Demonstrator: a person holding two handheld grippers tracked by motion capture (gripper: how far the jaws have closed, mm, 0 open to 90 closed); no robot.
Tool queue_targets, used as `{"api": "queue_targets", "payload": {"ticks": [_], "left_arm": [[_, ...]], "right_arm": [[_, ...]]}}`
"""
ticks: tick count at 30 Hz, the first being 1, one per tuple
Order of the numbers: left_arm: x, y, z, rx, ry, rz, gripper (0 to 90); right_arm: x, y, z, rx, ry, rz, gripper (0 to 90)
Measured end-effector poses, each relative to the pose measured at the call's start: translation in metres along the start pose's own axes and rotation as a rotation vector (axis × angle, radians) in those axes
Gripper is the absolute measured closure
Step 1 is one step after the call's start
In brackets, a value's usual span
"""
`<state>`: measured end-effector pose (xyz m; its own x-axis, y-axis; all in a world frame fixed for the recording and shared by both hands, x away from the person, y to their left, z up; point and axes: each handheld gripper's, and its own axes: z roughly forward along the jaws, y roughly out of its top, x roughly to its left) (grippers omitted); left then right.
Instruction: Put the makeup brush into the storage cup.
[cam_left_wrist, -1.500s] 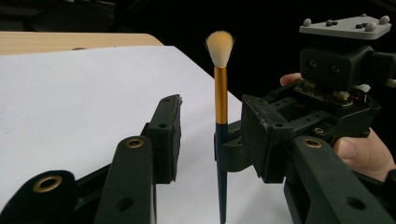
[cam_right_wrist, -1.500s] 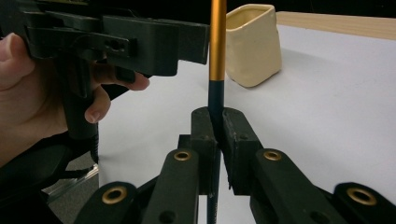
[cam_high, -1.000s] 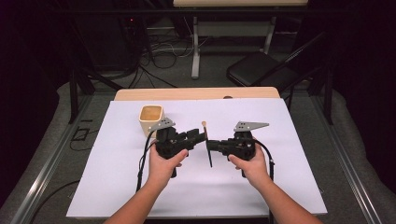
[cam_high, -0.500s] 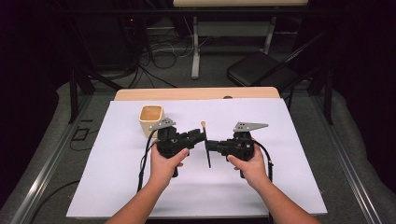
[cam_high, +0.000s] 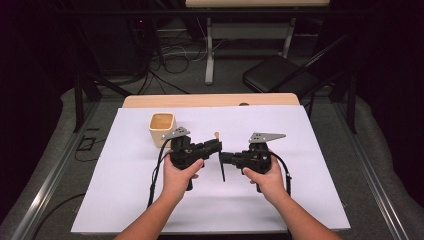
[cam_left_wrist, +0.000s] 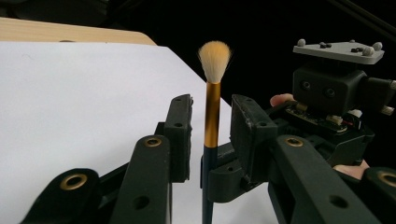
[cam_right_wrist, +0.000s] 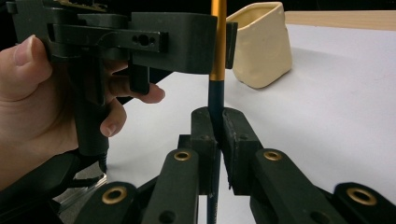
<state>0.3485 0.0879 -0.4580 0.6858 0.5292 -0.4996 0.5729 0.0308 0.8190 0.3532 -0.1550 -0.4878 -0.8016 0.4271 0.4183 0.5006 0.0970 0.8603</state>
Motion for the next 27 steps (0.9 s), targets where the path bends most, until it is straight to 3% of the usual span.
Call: {"api": "queue_targets", "payload": {"ticks": [27], "left_arm": [[0.0006, -0.0001, 0.0002, 0.016, 0.018, 0.006, 78.5]], "right_arm": [[0.0025, -0.0029, 0.0046, 0.014, 0.010, -0.004, 83.7]]}}
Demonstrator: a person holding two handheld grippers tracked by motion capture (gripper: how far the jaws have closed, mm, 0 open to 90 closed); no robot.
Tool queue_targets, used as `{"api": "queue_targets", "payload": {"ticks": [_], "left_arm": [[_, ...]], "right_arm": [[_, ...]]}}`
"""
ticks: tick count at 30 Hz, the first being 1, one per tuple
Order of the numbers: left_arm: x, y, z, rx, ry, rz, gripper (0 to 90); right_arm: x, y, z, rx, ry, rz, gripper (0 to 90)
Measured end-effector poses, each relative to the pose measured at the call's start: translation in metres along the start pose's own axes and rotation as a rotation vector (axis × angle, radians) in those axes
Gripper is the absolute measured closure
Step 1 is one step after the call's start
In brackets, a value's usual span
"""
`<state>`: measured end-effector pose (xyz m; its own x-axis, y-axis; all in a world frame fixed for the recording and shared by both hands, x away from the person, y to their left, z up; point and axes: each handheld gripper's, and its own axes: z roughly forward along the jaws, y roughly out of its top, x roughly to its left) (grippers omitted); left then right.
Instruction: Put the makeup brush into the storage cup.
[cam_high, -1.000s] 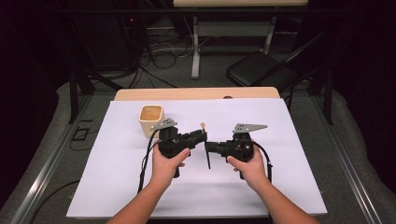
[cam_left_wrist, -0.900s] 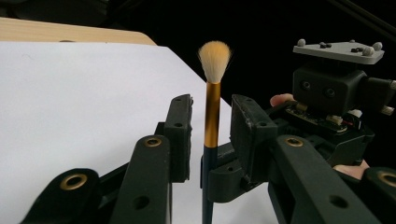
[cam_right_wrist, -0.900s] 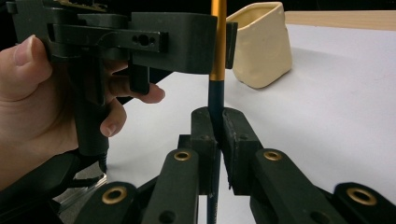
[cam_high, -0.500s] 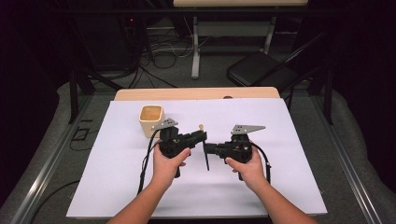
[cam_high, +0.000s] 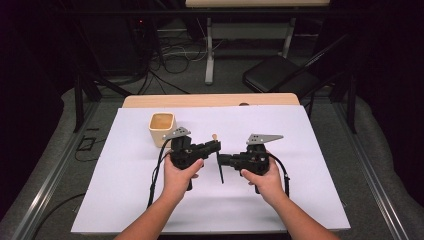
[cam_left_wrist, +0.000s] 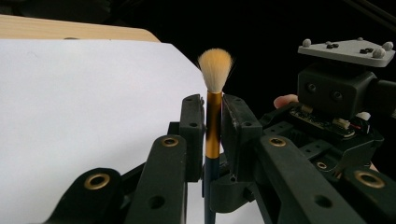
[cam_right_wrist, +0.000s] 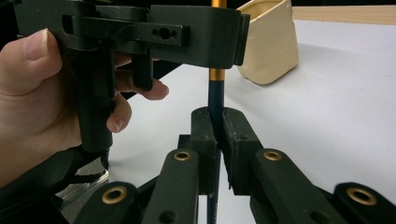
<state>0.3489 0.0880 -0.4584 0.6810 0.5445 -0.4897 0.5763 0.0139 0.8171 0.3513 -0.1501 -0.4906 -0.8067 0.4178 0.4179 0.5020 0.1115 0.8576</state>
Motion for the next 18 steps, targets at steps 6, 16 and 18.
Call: {"api": "queue_targets", "payload": {"ticks": [6, 16, 18], "left_arm": [[0.0002, 0.0002, -0.0009, 0.005, 0.002, 0.006, 80.9], [0.0007, 0.0005, -0.0024, 0.023, 0.000, 0.014, 82.2], [0.0007, 0.0005, -0.0026, 0.026, 0.001, 0.017, 82.2]], "right_arm": [[0.0003, -0.0002, 0.0004, 0.001, 0.000, 0.002, 83.6], [0.0011, -0.0002, 0.0011, 0.019, 0.000, -0.002, 83.7], [0.0009, -0.0003, 0.0015, 0.020, 0.001, -0.007, 83.7]]}}
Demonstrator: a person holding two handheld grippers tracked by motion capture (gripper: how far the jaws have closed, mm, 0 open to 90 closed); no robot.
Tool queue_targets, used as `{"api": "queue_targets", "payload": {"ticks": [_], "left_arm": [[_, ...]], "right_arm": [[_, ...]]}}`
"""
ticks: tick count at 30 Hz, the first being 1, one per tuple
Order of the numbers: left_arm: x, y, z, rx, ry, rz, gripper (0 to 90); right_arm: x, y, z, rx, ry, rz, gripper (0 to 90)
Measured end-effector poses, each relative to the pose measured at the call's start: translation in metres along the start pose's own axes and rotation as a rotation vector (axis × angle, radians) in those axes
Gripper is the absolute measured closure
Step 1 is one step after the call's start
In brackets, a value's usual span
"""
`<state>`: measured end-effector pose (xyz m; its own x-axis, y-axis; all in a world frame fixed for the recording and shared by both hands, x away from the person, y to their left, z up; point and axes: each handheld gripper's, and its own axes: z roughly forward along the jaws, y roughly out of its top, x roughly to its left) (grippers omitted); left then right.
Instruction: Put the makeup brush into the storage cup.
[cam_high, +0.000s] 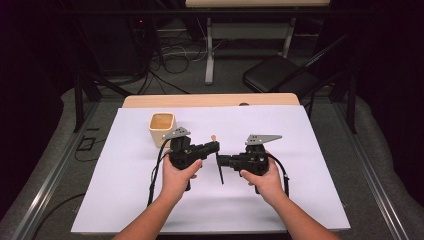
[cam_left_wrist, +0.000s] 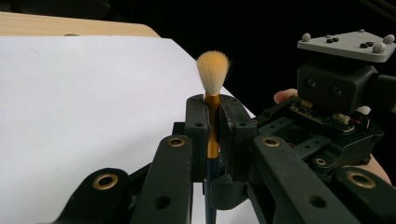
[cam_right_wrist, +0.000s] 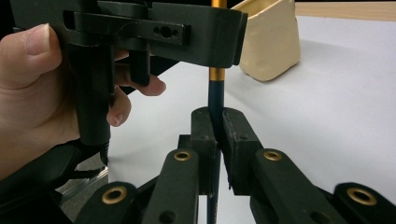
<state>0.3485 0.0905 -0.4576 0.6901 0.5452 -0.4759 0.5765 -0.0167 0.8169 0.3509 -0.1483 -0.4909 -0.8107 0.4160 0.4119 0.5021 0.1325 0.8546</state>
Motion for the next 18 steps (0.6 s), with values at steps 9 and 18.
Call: {"api": "queue_targets", "payload": {"ticks": [9, 18], "left_arm": [[0.0006, 0.0005, -0.0015, 0.014, -0.002, -0.001, 81.9], [0.0001, 0.0005, -0.0019, 0.016, -0.003, -0.003, 83.5]], "right_arm": [[0.0009, -0.0002, 0.0005, 0.021, 0.002, -0.011, 83.7], [0.0017, -0.0004, 0.0019, 0.016, 0.000, -0.014, 83.7]]}}
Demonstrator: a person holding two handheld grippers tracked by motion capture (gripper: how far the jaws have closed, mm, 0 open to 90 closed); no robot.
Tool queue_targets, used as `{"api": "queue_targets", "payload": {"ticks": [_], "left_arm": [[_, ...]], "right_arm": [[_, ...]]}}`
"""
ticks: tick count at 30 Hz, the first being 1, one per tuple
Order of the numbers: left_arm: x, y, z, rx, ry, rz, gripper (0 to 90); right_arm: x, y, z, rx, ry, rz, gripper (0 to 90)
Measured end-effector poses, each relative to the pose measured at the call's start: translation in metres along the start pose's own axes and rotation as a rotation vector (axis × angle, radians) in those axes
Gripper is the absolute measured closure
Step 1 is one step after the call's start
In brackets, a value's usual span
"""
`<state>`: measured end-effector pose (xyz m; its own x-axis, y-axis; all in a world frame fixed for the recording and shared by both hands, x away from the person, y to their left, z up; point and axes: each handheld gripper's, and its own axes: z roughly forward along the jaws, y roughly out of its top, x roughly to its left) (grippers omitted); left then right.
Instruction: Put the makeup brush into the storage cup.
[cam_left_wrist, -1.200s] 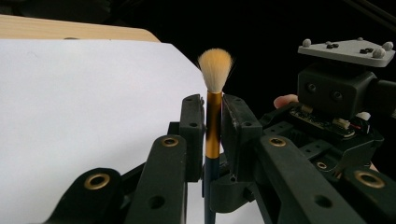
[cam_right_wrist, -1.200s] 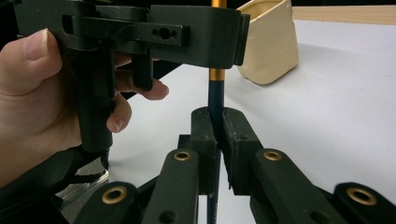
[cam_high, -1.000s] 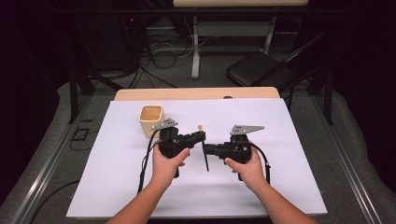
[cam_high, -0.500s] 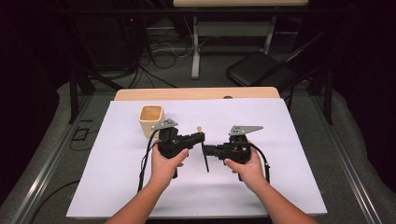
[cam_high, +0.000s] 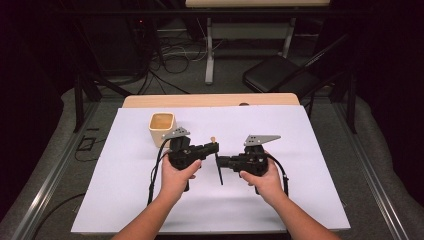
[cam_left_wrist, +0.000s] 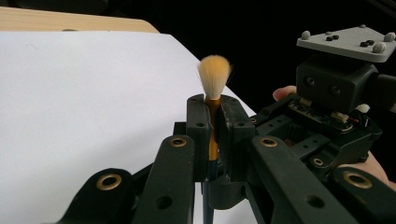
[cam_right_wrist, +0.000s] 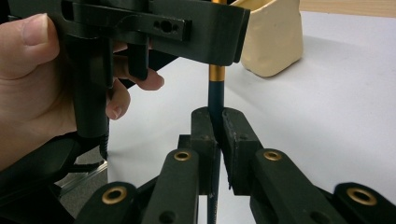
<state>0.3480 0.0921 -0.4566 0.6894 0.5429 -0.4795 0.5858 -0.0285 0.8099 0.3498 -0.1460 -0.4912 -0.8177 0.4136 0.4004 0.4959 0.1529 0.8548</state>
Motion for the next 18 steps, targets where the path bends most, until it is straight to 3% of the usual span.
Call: {"api": "queue_targets", "payload": {"ticks": [18], "left_arm": [[-0.0005, -0.0001, 0.0005, -0.001, 0.000, -0.004, 83.7]], "right_arm": [[-0.0001, 0.0001, -0.0006, 0.004, 0.000, 0.002, 83.5]]}}
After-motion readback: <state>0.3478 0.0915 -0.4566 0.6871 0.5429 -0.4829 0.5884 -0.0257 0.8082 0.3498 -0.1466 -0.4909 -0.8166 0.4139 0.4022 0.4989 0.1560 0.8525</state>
